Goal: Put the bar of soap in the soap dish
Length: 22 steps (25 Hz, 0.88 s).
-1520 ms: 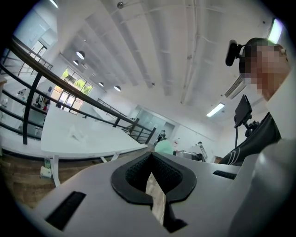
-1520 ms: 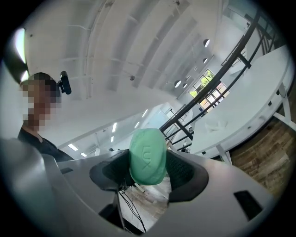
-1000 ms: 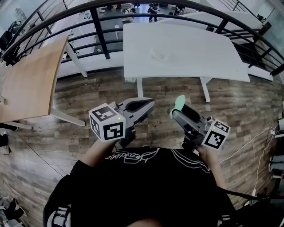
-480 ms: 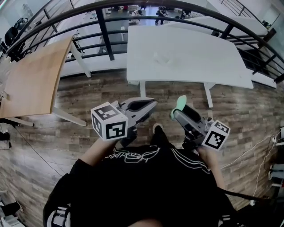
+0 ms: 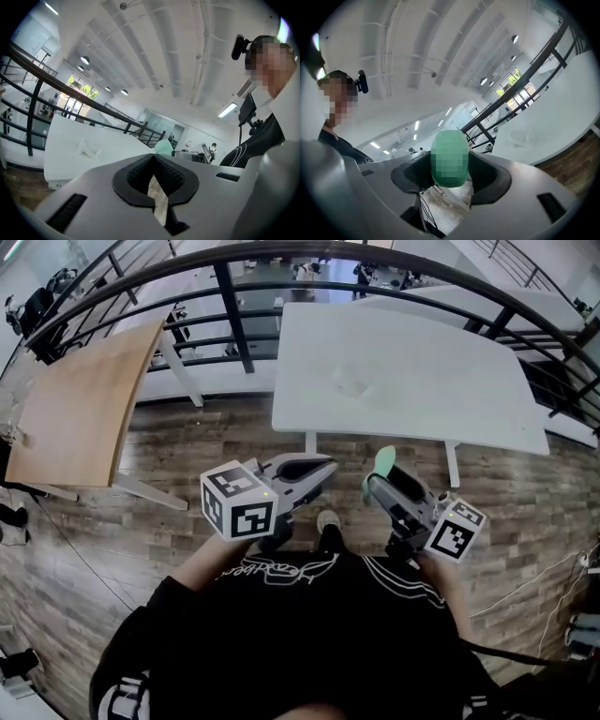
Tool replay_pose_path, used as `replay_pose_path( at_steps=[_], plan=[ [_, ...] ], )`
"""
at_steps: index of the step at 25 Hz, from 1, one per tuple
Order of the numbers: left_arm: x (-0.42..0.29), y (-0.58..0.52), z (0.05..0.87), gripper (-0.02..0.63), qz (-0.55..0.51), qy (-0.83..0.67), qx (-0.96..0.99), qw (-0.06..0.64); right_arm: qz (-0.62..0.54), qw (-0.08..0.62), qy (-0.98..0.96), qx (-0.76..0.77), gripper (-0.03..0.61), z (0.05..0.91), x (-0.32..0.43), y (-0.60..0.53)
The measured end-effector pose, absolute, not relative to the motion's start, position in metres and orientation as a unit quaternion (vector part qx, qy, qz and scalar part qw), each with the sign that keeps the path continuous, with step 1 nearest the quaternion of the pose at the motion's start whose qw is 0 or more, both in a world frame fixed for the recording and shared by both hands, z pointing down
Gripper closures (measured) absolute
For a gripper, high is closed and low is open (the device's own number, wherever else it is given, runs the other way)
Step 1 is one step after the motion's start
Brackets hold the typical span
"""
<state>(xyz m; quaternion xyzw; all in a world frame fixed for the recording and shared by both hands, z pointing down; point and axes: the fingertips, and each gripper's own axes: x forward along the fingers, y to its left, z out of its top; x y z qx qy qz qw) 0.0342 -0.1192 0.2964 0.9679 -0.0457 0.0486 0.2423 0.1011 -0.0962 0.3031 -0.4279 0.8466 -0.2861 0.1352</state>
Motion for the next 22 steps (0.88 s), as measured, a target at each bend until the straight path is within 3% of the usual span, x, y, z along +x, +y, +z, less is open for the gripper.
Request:
replay_pose_path(
  at_steps=[13, 22],
  plan=[
    [0.122, -0.218, 0.320, 0.606, 0.068, -0.078, 0.957, 0.270, -0.311, 0.120, 0.850, -0.408, 0.351, 0.323, 0.187, -0.197],
    [0.146, -0.294, 0.342, 0.606, 0.079, -0.107, 0.946, 0.295, -0.335, 0.109, 0.848, -0.395, 0.351, 0.343, 0.216, -0.277]
  ],
)
